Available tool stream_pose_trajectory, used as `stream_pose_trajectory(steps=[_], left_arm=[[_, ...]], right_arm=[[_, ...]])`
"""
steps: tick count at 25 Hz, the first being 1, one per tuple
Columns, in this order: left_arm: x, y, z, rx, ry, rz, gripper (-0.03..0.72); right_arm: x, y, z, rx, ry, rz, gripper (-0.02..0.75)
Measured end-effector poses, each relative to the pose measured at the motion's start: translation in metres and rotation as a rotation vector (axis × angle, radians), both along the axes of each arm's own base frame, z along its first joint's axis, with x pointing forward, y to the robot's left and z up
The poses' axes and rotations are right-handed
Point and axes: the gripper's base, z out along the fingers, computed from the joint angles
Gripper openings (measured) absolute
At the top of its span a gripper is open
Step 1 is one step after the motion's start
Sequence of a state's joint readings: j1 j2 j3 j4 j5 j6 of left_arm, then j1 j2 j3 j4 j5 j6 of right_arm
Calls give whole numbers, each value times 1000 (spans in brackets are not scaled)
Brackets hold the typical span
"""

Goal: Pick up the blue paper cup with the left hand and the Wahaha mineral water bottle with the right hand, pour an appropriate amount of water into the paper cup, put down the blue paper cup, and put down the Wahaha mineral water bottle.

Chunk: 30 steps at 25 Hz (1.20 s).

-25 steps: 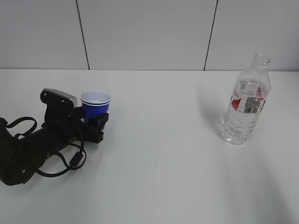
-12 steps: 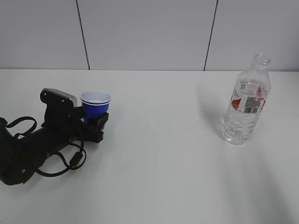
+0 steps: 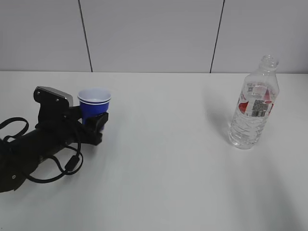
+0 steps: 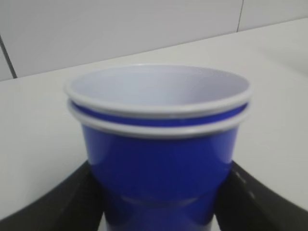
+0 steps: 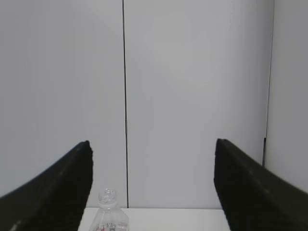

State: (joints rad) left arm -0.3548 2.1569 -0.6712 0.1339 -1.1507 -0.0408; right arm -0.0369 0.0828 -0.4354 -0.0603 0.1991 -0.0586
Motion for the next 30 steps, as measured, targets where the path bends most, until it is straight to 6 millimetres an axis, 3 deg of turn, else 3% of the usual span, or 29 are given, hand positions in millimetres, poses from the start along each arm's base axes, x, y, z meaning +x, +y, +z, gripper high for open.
stream_pose_trajectory(steps=[9,15,19,22,27,30], left_arm=[[-39,9,30,8,-10,-64,490],[-49,0,45,37,-70,-283,490],[-52,-2,45,39,-69,-335,489],[-52,-2,45,36,-67,-328,489],[-51,0,46,31,-67,-308,489],[-50,0,46,29,-66,-302,489]], right_arm=[[0,0,-1,1,11,-1,547],[0,0,-1,-12,14,-7,533],[5,-1,-2,-9,40,-6,531],[21,-1,-4,1,106,-2,530],[68,2,-11,4,246,44,528],[88,4,-4,-19,290,61,527]])
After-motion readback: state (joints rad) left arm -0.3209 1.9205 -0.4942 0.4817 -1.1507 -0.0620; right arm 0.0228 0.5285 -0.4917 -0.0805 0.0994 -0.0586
